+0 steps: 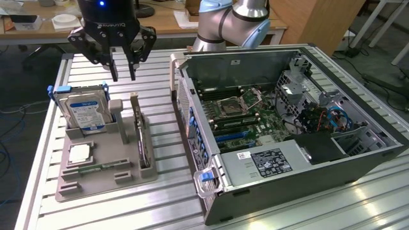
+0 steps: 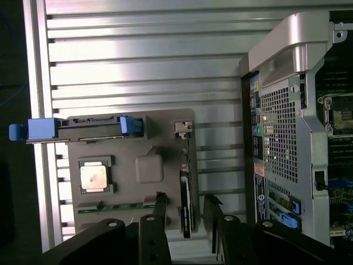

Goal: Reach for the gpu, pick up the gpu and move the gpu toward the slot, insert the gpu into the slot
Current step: 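Reach for the gpu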

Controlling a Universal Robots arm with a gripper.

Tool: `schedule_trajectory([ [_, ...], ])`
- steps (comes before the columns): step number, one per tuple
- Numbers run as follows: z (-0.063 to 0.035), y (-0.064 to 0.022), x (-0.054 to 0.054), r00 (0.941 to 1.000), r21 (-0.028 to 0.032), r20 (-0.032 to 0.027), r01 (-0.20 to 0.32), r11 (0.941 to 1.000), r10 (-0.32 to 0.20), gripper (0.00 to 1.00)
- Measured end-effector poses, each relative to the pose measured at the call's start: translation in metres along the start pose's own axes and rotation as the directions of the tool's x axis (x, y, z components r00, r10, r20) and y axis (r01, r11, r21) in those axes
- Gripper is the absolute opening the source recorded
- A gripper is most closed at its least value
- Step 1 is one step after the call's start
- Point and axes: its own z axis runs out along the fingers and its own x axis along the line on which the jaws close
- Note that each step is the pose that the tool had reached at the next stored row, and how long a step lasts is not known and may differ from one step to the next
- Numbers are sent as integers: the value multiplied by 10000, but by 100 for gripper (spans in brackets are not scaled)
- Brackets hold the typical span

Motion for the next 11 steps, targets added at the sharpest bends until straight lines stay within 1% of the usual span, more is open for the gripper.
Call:
schedule_trajectory([
  [1,0,0,0,10000,1,0,-1,10000,1,35],
  [2,0,0,0,10000,0,0,0,10000,0,41],
  [11,0,0,0,10000,0,0,0,10000,0,41],
])
